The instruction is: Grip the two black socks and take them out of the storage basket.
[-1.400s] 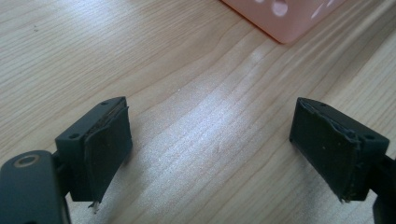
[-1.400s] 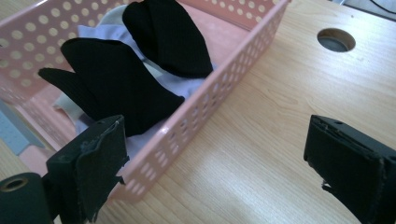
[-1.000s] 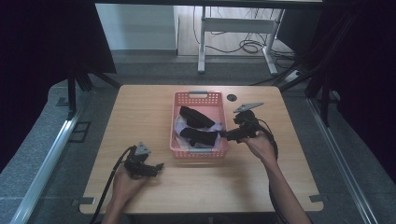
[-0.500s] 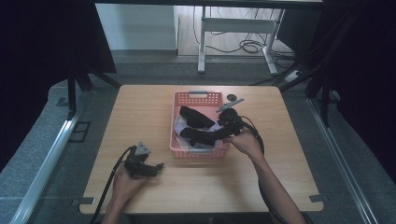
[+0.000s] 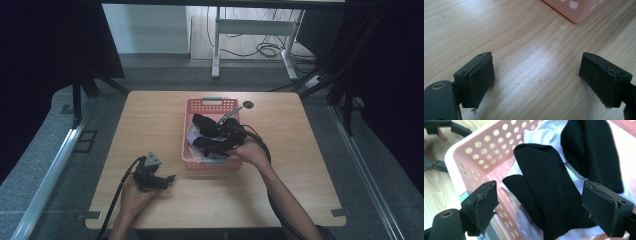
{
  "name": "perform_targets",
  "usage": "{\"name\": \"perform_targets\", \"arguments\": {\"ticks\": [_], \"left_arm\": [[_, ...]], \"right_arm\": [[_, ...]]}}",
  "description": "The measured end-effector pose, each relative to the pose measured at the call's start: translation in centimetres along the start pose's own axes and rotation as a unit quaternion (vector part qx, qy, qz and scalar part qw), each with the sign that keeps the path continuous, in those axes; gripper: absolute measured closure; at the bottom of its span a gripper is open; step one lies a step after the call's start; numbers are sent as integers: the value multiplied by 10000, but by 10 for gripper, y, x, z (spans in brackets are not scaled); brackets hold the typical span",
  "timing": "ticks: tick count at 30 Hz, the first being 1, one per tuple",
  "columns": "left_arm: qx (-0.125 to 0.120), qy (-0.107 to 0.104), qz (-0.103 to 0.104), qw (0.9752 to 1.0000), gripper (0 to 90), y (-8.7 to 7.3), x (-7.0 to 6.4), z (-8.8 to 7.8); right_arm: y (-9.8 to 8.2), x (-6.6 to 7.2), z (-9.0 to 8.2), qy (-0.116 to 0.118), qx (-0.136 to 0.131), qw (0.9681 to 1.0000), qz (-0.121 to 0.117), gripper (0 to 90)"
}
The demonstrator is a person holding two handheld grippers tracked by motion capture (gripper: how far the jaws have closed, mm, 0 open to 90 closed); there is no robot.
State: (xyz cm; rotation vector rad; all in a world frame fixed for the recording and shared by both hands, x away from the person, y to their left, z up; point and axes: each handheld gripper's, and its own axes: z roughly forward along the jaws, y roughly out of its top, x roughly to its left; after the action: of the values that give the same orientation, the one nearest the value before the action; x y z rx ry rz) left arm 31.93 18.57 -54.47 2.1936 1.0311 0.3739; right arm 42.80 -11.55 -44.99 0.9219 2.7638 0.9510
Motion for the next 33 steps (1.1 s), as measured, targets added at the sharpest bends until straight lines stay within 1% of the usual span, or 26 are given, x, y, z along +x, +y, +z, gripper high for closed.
{"name": "perform_targets", "arguments": {"ticks": [2,5,8,9,10,11,13,15,16,17,18,20,22,23,24,25,27,28,30,33], "left_arm": [[9,4,9,10000,126,0,0,0],[9,4,10,10000,126,0,0,0],[15,7,17,10000,126,0,0,0],[-4,1,-6,10000,126,0,0,0],[-4,1,-6,10000,126,0,0,0],[0,1,-1,10000,126,0,0,0],[-3,-1,-5,10000,126,0,0,0],[-1,-1,-3,10000,126,0,0,0],[0,-1,-1,10000,126,0,0,0],[0,-1,-1,10000,126,0,0,0],[2,-2,0,10000,126,0,0,0],[0,-2,-1,10000,126,0,0,0],[1,-1,0,10000,126,0,0,0],[1,-1,0,10000,126,0,0,0],[2,-3,1,10000,126,0,0,0],[7,-3,7,10000,126,0,0,0],[7,-3,6,10000,126,0,0,0],[6,0,7,10000,126,0,0,0],[7,0,7,10000,126,0,0,0],[8,1,8,10000,126,0,0,0]], "right_arm": [[3,3,8,-19,132,9999,-72,145],[5,5,14,-53,237,9996,-123,155],[6,6,22,-148,436,9988,-177,180],[6,7,27,-235,581,9979,-190,190],[6,7,27,-235,581,9979,-190,190],[6,6,29,-286,639,9974,-173,212],[6,5,33,-449,810,9956,-142,294],[6,4,34,-507,928,9943,-110,388],[6,4,35,-559,974,9936,-141,437],[6,4,35,-559,974,9936,-141,437],[5,3,35,-558,1041,9929,-115,598],[4,1,35,-508,1009,9936,-69,705],[3,0,34,-522,994,9937,-29,795],[3,0,34,-522,994,9937,-29,795],[3,-1,33,-515,942,9942,25,820],[3,-2,30,-476,828,9954,102,842],[3,-2,26,-483,718,9962,133,850],[3,-2,26,-483,718,9962,133,850],[4,-1,21,-434,589,9971,190,853],[6,-2,10,-416,434,9980,198,856]]}}
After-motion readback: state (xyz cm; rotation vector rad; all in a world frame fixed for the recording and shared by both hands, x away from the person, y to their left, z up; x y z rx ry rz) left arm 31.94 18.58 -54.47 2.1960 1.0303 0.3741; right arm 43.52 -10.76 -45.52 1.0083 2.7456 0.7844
